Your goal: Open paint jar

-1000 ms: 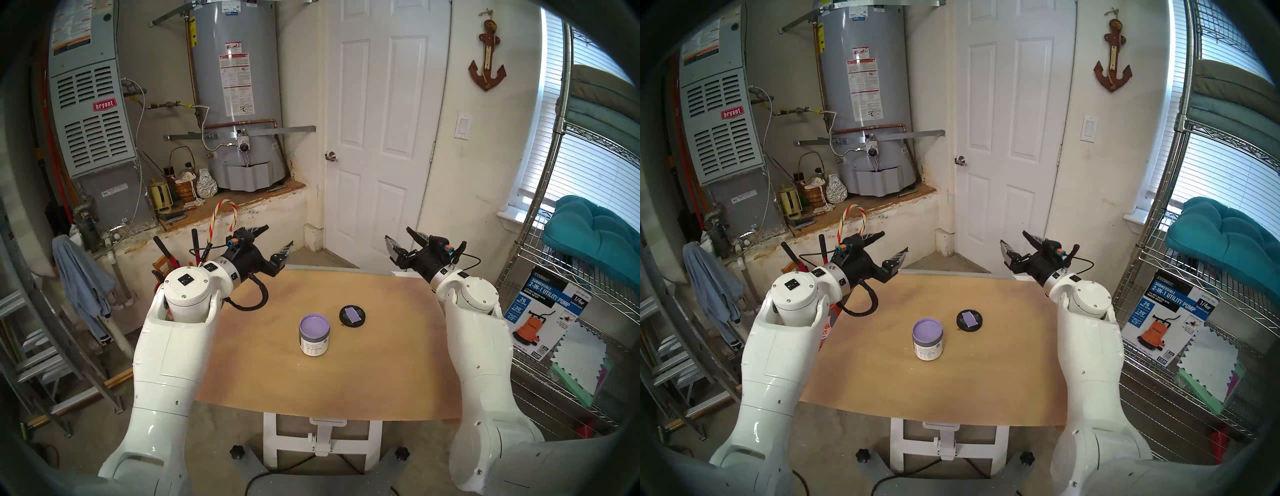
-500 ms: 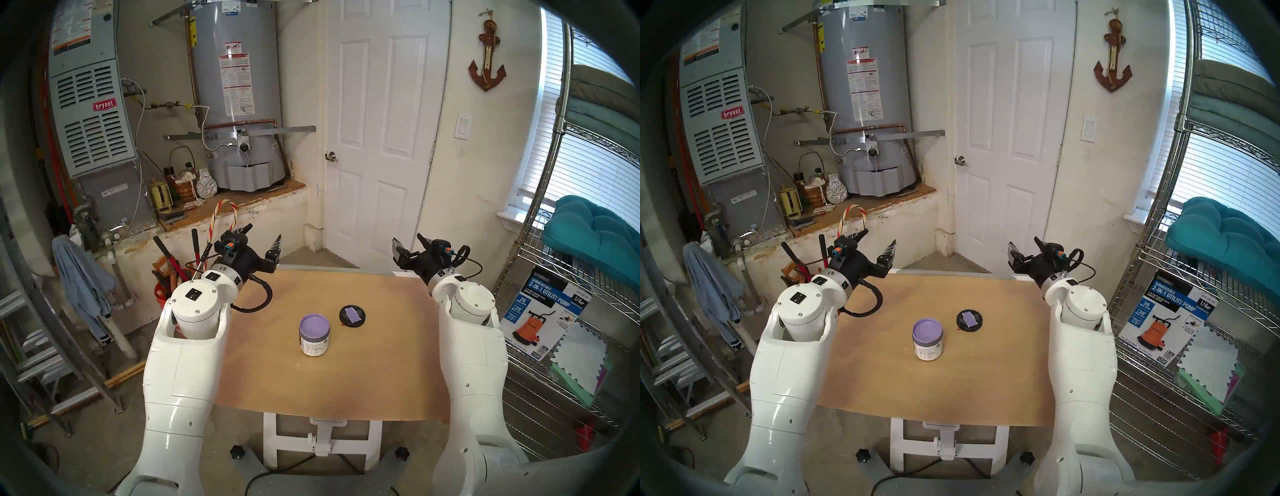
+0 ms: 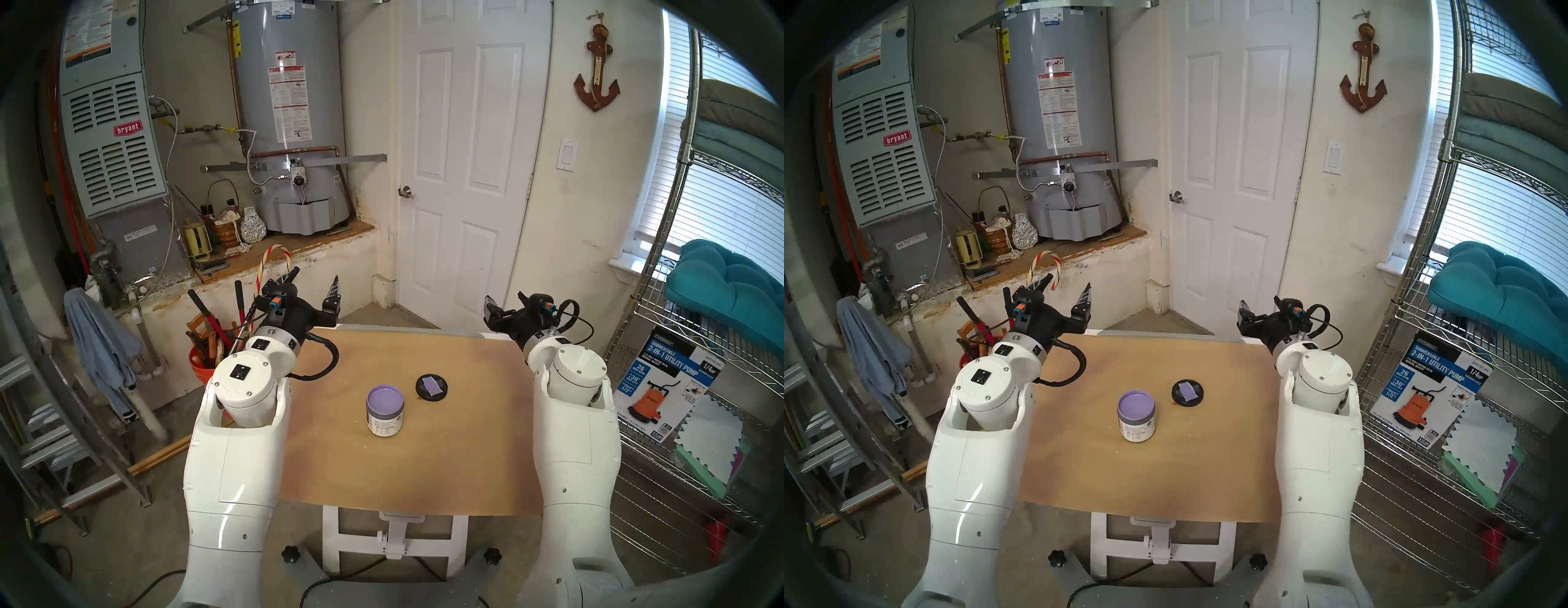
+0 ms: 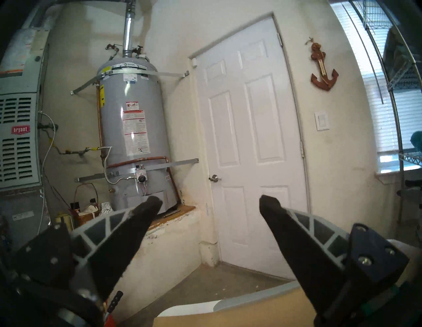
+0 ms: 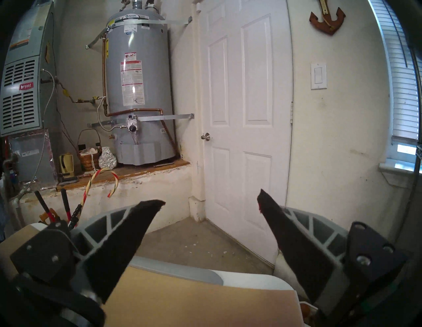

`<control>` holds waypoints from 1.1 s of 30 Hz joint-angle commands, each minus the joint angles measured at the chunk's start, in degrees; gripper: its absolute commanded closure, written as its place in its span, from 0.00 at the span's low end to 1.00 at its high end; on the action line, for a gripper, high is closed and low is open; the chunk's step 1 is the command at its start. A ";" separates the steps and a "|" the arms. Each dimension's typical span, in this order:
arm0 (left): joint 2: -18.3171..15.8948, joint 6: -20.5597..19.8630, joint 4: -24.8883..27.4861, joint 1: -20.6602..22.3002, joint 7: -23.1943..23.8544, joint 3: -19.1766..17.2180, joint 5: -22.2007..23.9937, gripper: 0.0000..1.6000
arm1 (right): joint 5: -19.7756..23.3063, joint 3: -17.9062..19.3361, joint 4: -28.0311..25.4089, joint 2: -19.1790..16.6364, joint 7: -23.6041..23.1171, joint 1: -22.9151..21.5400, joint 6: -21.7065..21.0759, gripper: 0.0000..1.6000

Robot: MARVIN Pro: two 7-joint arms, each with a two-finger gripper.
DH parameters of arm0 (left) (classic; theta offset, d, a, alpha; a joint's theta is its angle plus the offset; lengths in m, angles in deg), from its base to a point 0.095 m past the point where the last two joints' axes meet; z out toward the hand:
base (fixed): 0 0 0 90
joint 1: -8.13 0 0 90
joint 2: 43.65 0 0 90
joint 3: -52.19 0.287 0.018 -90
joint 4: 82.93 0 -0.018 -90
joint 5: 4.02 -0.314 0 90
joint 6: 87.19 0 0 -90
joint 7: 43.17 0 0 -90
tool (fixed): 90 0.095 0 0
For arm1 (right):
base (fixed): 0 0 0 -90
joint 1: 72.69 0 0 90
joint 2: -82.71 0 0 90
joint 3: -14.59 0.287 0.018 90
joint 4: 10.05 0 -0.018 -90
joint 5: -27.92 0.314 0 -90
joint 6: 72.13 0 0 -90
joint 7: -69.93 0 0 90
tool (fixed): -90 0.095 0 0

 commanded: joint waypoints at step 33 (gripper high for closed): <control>-1.27 -2.46 1.37 1.31 3.81 0.06 0.21 0.00 | -2.17 -1.49 -5.42 1.02 0.93 0.25 -1.78 0.00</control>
